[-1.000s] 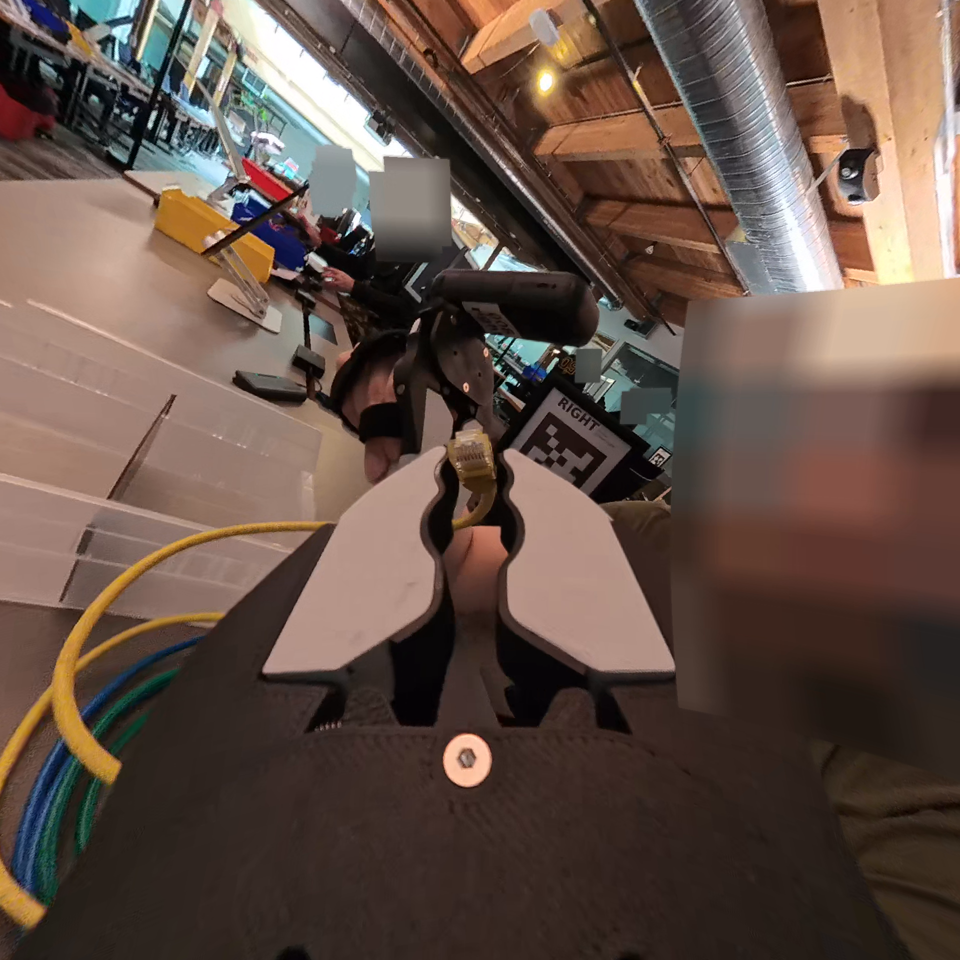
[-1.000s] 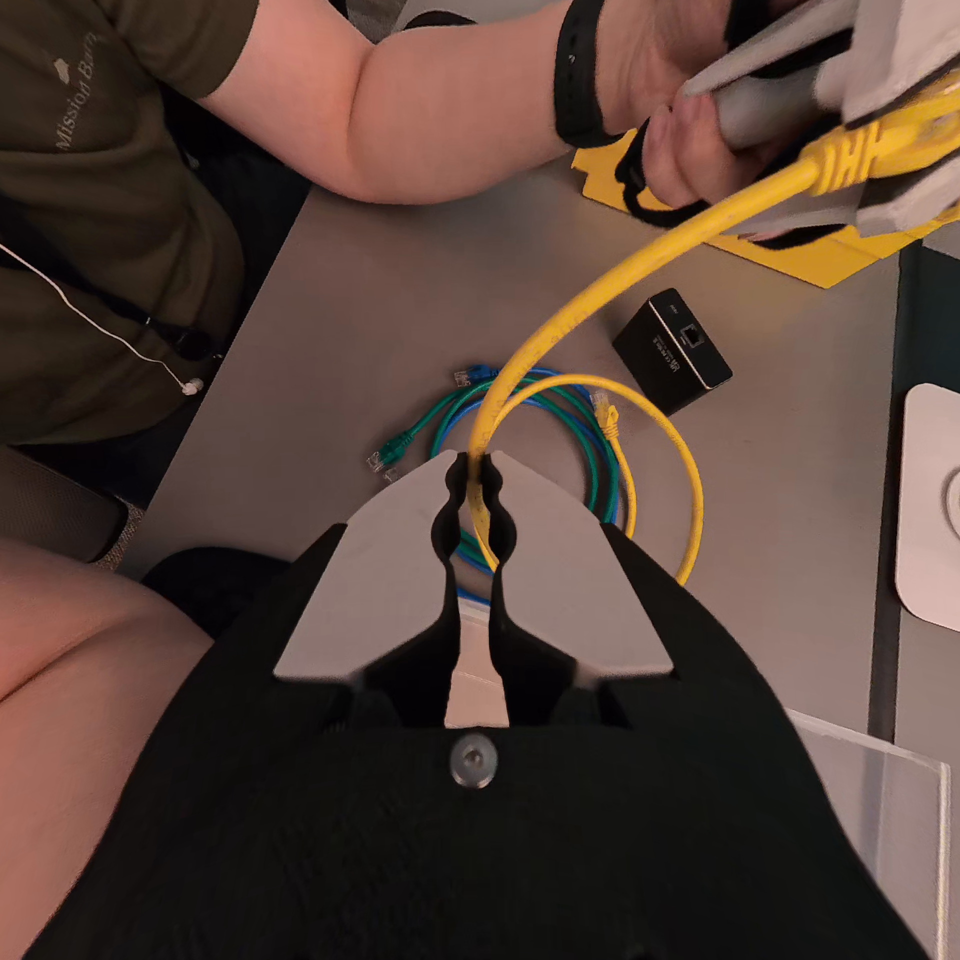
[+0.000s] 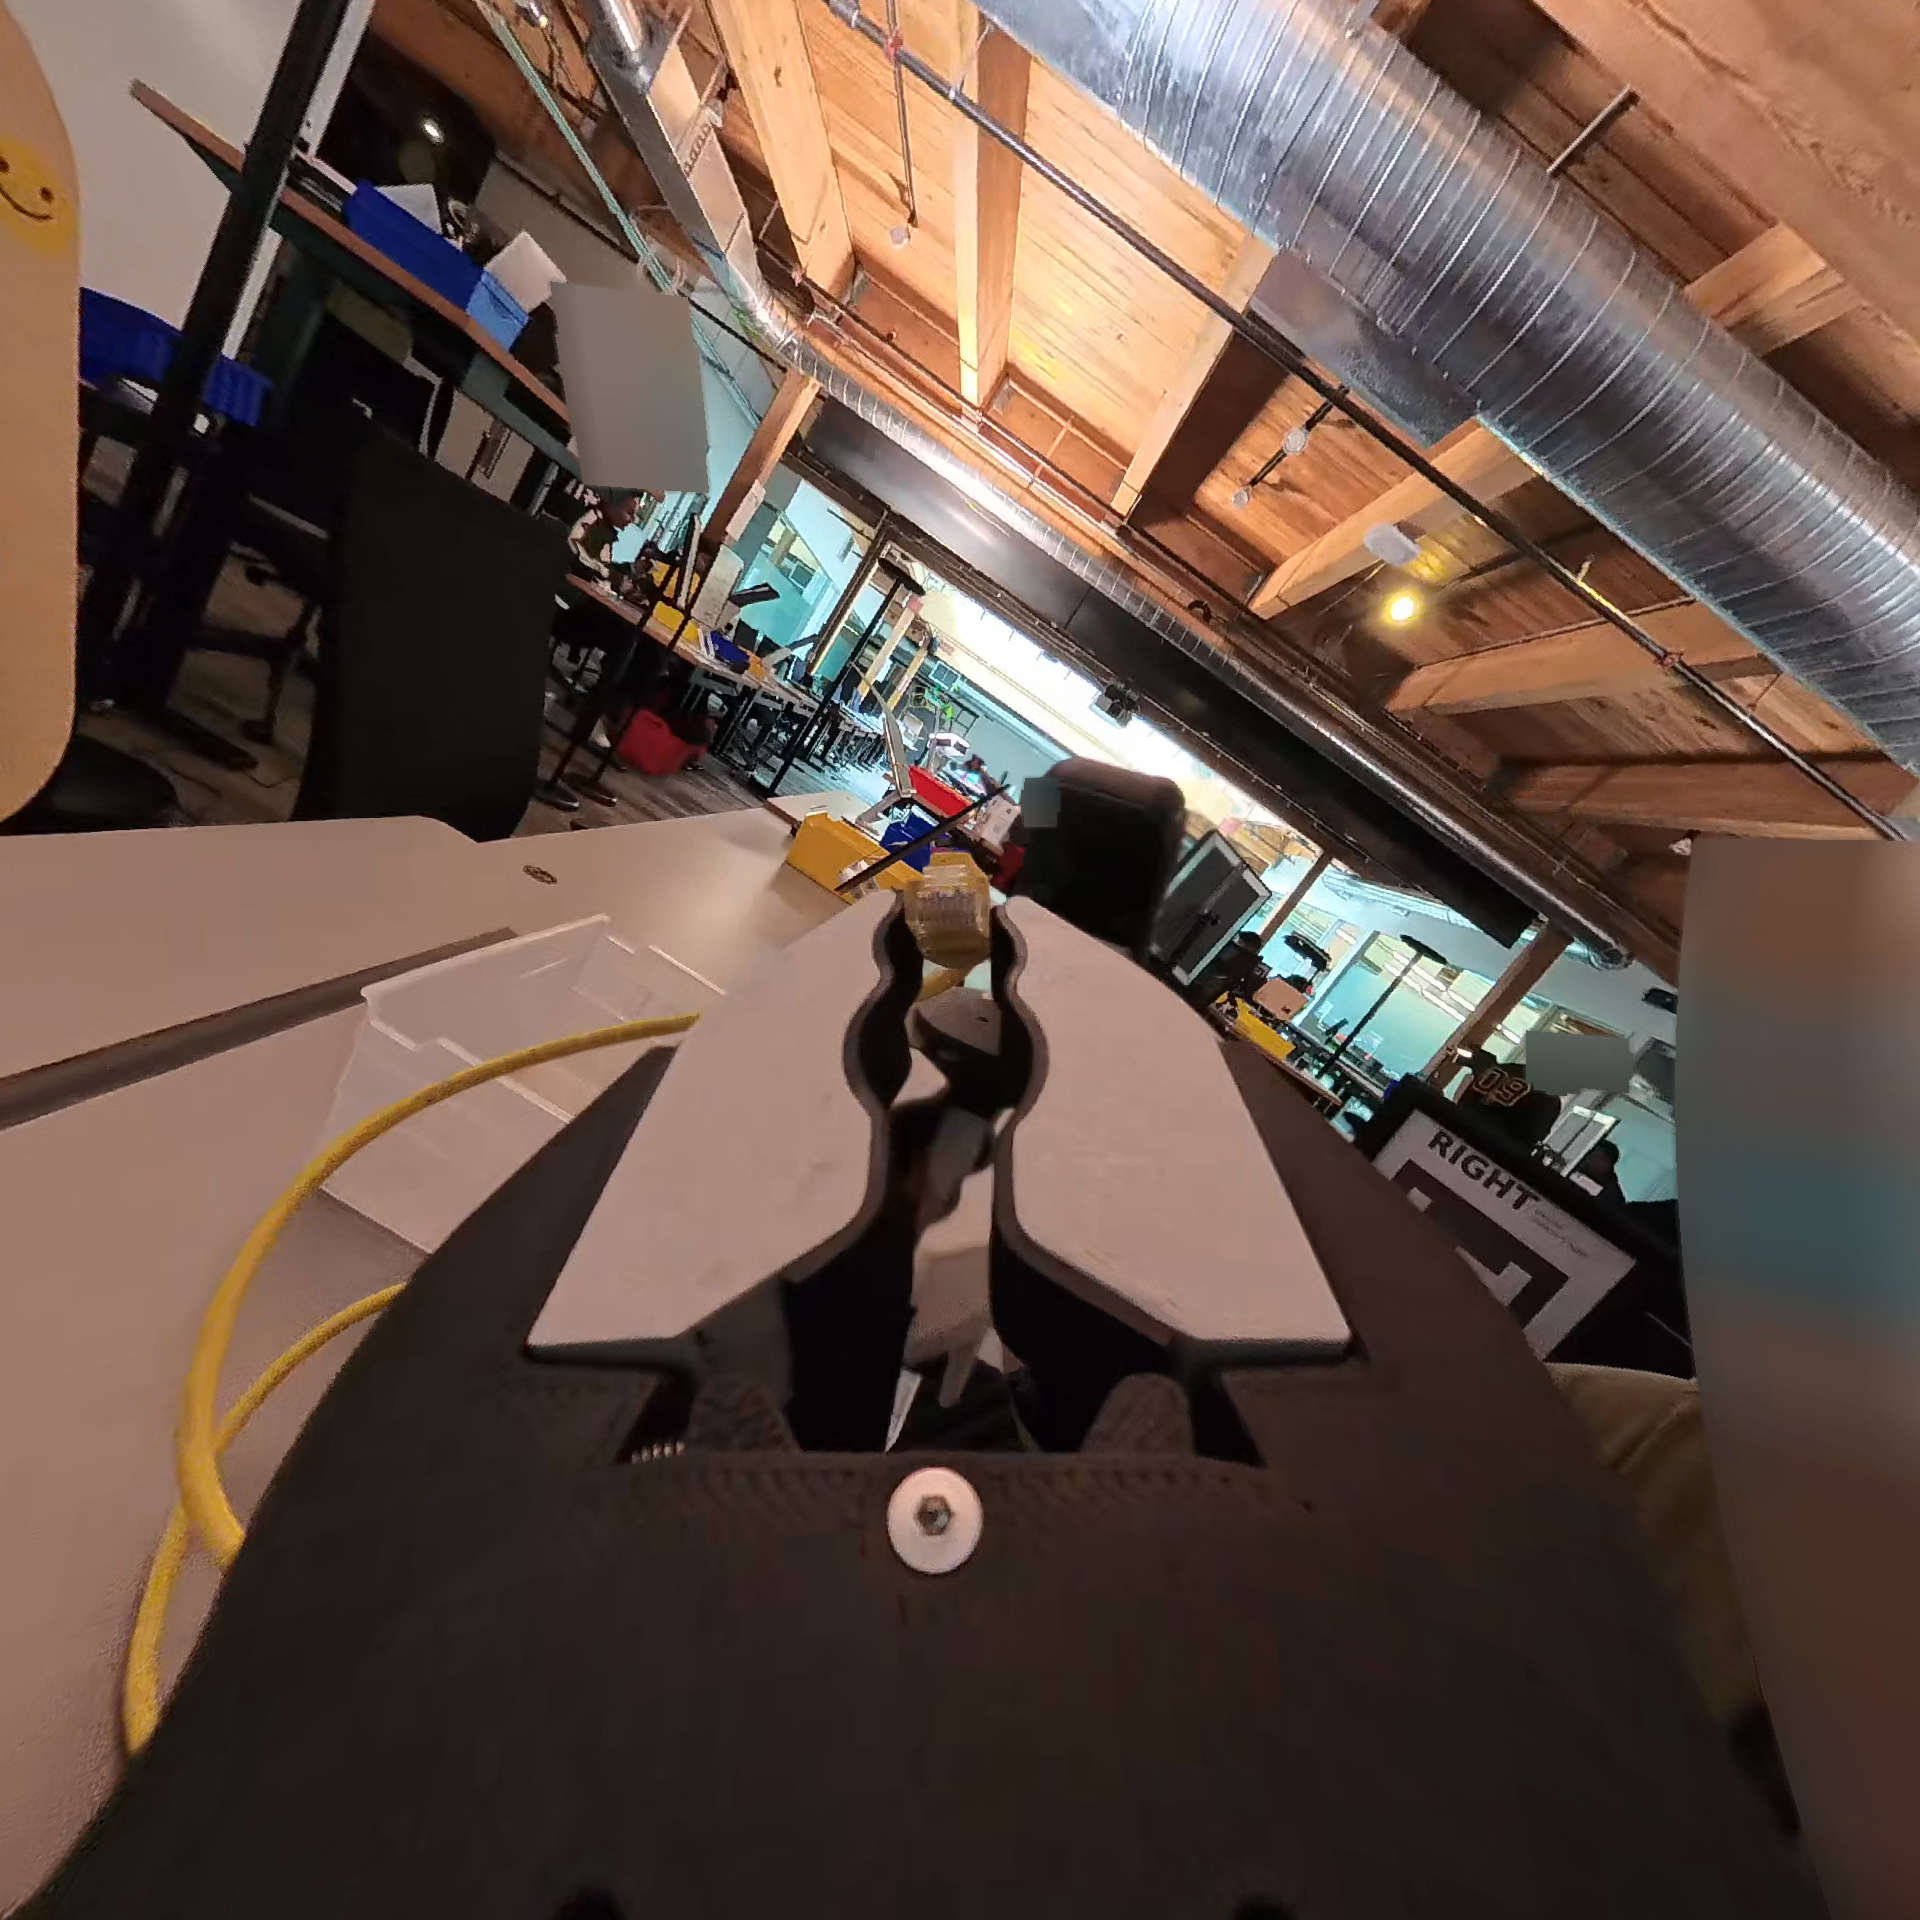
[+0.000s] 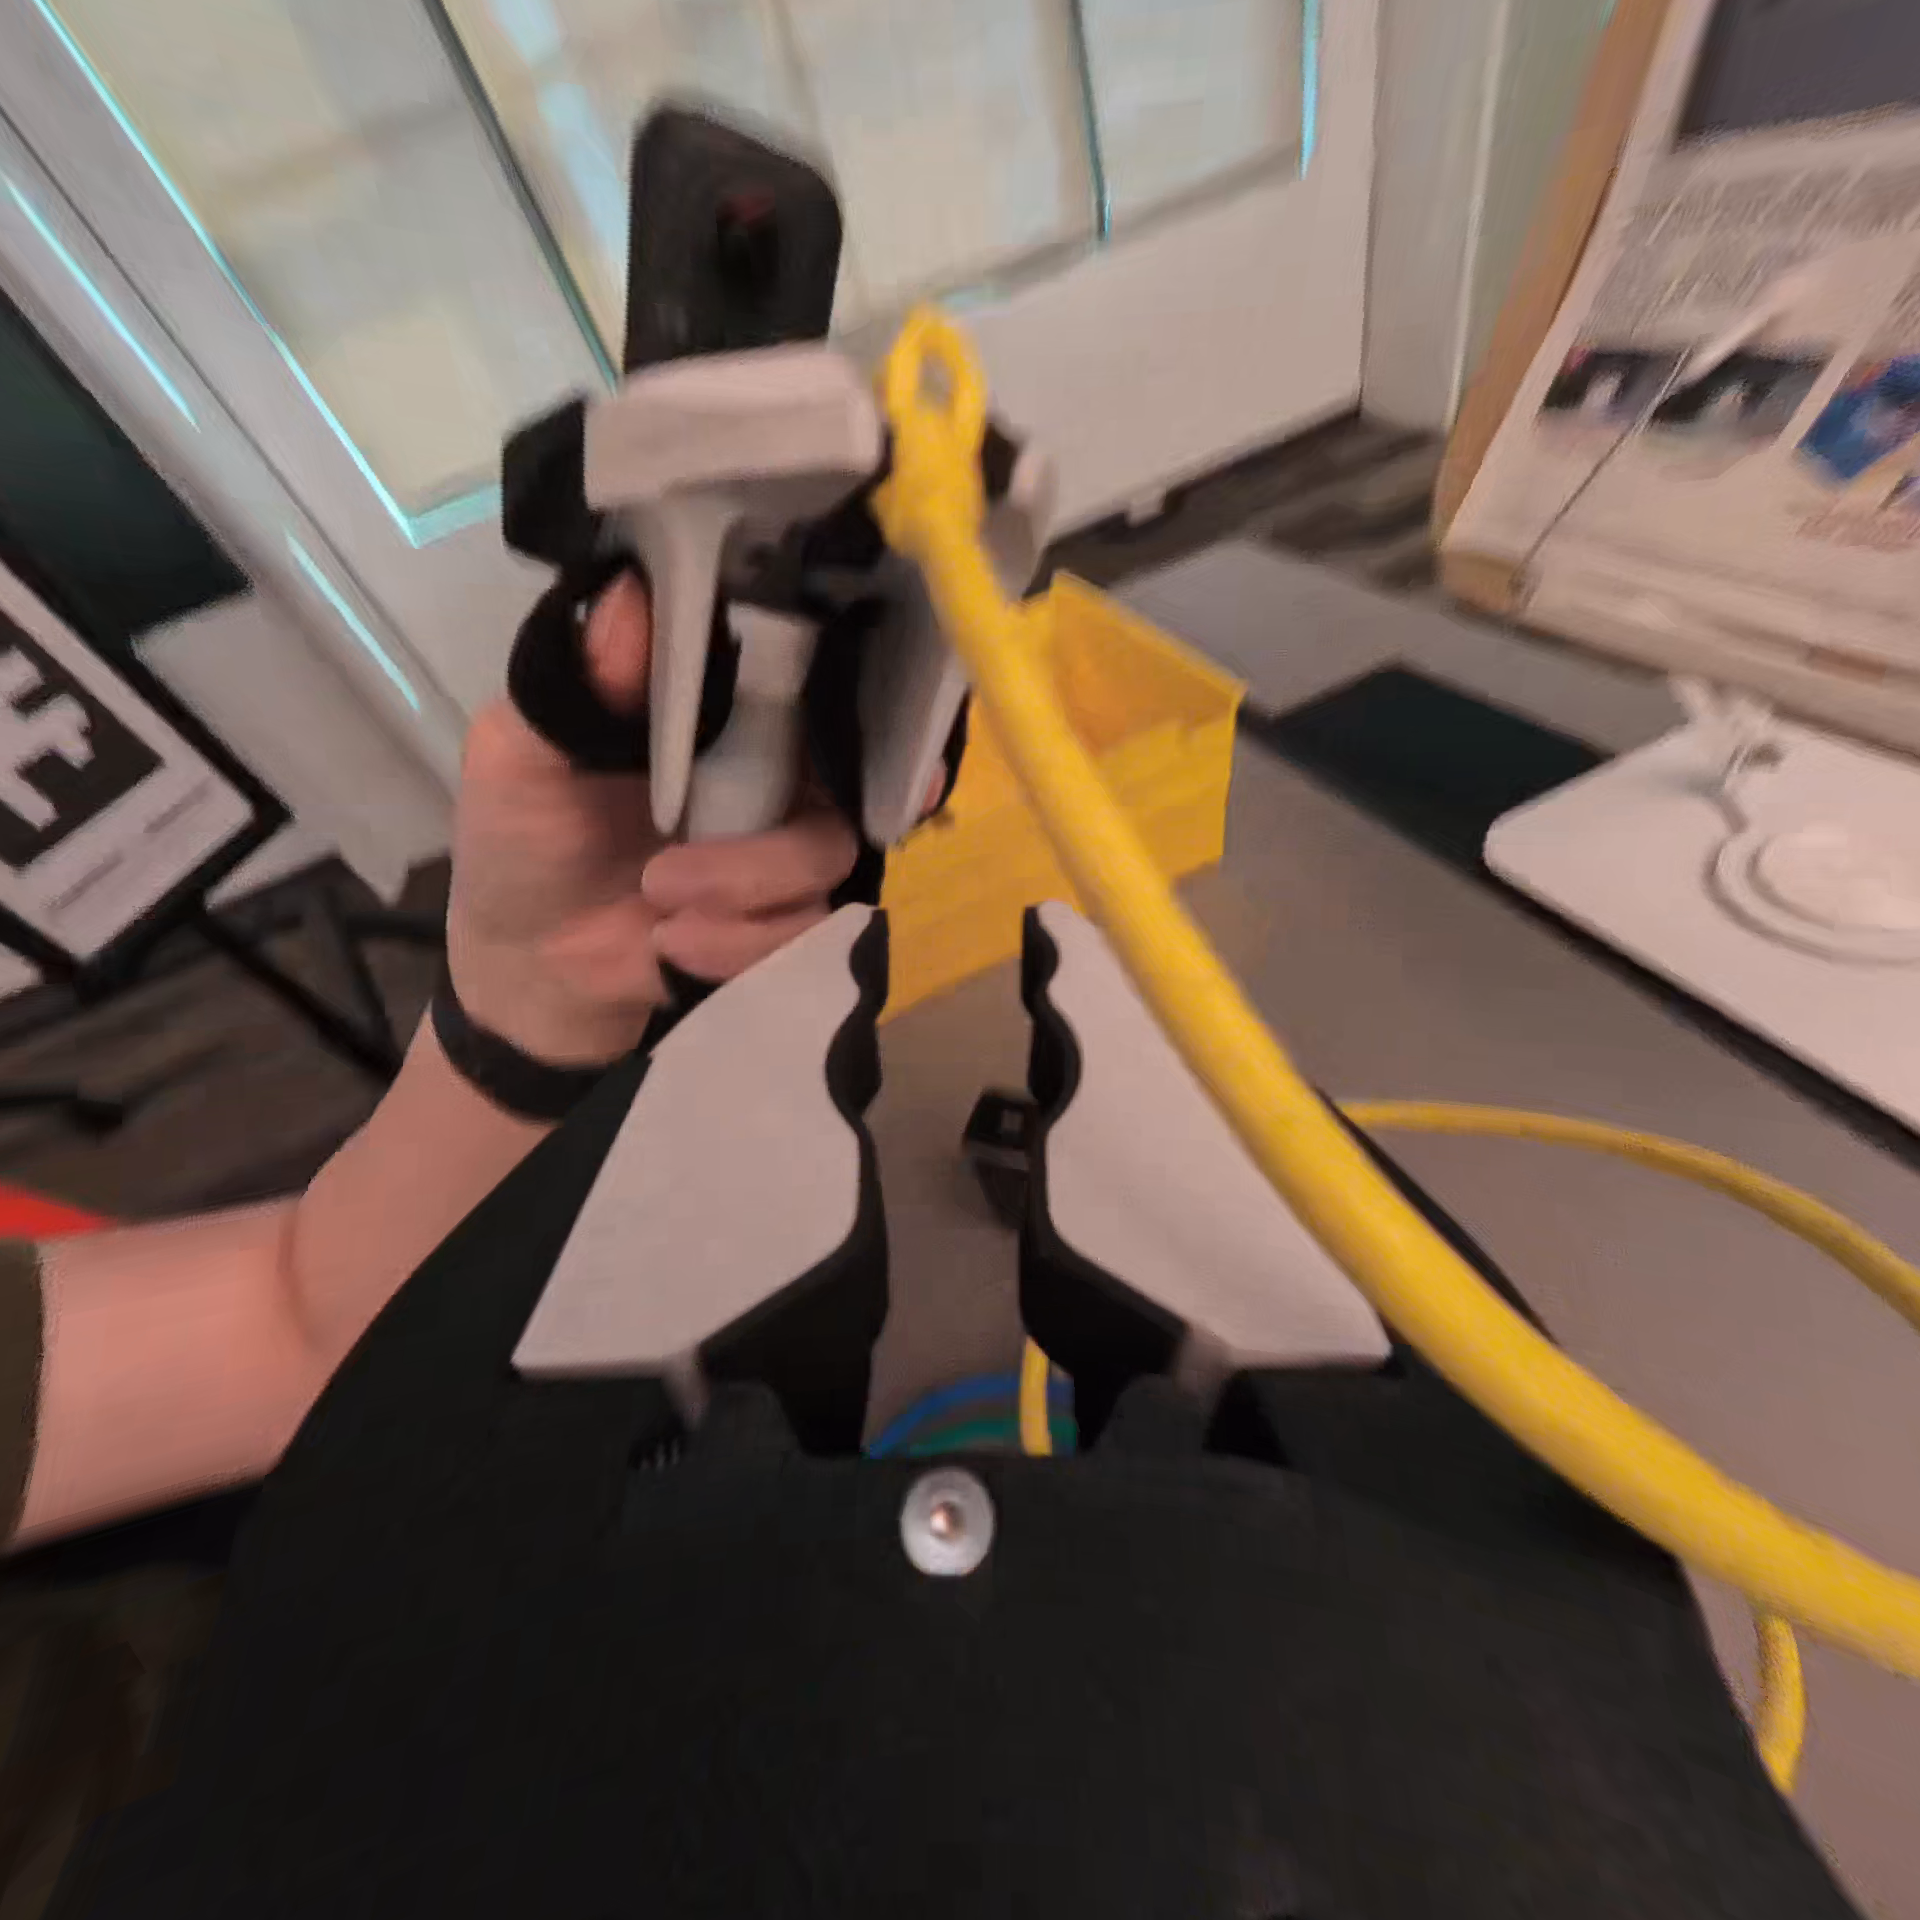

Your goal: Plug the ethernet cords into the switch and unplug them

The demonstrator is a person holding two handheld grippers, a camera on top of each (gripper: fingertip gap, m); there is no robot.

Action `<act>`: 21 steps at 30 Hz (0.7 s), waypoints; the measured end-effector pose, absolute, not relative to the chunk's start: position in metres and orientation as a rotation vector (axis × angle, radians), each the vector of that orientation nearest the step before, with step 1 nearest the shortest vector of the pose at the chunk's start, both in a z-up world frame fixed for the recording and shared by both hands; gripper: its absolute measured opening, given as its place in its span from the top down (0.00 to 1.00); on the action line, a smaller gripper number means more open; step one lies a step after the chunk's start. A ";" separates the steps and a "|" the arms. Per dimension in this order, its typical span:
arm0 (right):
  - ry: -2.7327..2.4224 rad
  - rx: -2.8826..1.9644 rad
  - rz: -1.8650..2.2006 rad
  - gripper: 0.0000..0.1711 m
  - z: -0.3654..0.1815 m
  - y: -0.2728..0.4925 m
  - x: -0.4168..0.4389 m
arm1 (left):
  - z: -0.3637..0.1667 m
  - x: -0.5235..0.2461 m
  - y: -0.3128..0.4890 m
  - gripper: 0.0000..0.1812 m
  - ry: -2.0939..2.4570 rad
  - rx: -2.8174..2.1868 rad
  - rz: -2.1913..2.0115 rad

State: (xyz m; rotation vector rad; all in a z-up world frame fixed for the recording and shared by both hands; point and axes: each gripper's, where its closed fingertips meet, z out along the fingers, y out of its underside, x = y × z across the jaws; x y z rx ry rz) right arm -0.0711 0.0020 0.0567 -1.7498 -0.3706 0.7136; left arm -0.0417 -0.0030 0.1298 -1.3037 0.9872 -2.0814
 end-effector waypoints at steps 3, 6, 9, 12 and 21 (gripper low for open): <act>-0.417 -1.417 0.778 0.76 0.094 -0.007 -0.068 | 0.133 -0.044 -0.004 0.93 1.001 -1.278 -2.073; -0.374 -1.210 0.835 0.74 0.122 -0.023 -0.057 | 0.135 -0.045 -0.012 0.93 1.054 -1.246 -2.067; -0.332 -1.148 0.980 0.72 0.133 -0.030 -0.053 | 0.137 -0.044 -0.022 0.93 1.114 -1.216 -2.039; -0.280 -1.119 1.063 0.69 0.136 -0.030 -0.047 | 0.137 -0.044 -0.033 0.94 1.180 -1.196 -2.023; -0.396 -1.161 1.045 0.94 0.133 -0.037 -0.050 | 0.138 -0.045 -0.042 0.93 1.243 -1.196 -1.987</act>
